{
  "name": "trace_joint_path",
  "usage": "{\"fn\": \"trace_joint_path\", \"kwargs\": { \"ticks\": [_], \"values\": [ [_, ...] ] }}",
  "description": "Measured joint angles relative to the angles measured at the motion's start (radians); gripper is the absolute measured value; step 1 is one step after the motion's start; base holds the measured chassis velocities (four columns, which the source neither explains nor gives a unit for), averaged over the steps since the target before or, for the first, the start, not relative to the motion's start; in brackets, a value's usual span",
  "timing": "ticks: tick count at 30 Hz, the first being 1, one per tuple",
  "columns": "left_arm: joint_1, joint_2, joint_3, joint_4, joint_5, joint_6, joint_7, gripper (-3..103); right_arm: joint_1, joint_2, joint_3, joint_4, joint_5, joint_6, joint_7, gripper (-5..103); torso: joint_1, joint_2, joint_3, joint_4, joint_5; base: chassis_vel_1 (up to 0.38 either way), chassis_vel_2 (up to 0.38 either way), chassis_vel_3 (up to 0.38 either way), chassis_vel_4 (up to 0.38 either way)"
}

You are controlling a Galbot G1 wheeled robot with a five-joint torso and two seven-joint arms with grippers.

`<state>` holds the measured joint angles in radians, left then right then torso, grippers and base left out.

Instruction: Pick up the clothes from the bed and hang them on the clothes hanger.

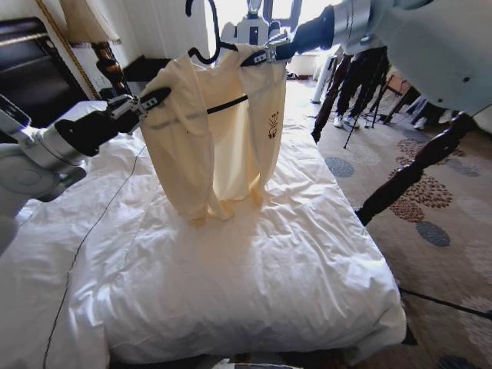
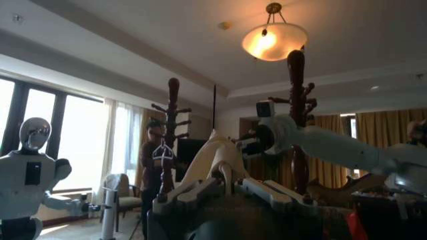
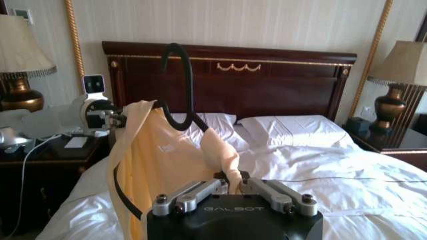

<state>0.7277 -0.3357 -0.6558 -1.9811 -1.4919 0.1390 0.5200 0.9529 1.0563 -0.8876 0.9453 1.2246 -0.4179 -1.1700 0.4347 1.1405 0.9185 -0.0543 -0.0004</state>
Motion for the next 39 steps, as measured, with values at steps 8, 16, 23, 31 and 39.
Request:
{"fn": "trace_joint_path", "kwargs": {
  "ticks": [8, 16, 23, 31, 39],
  "values": [
    [-0.005, -0.001, -0.001, -0.008, -0.001, -0.005, -0.049, 14, -0.008, -0.012, 0.015, 0.012, 0.001, -0.001, 0.017, 0, 0.000, 0.000, 0.000, -0.0002, -0.0001, 0.000, 0.000, 0.000, 0.000],
    [-0.013, 0.001, 0.000, -0.008, -0.003, -0.005, -0.052, 41, -0.010, -0.045, 0.037, 0.060, 0.067, -0.003, 0.109, 0, 0.000, 0.000, 0.000, 0.0001, -0.0002, 0.000, 0.000, 0.000, 0.000],
    [-0.025, -0.001, 0.008, -0.008, -0.005, 0.000, -0.056, 68, -0.012, -0.130, 0.015, 0.192, 0.188, -0.010, 0.247, 0, 0.000, 0.000, 0.000, 0.0000, 0.0001, 0.000, 0.000, 0.000, 0.000],
    [-0.026, -0.002, 0.009, -0.005, -0.009, 0.004, -0.064, 94, -0.013, -0.176, 0.014, 0.259, 0.230, -0.022, 0.293, 0, 0.000, 0.000, 0.000, 0.0000, 0.0000, 0.000, 0.000, 0.000, 0.000],
    [-0.022, -0.009, 0.006, 0.001, -0.009, 0.006, -0.068, 100, -0.064, -0.236, 0.058, 0.379, 0.381, 0.003, 0.533, 0, 0.000, 0.000, 0.000, 0.0001, -0.0003, 0.000, 0.000, 0.000, 0.000]
  ]
}}
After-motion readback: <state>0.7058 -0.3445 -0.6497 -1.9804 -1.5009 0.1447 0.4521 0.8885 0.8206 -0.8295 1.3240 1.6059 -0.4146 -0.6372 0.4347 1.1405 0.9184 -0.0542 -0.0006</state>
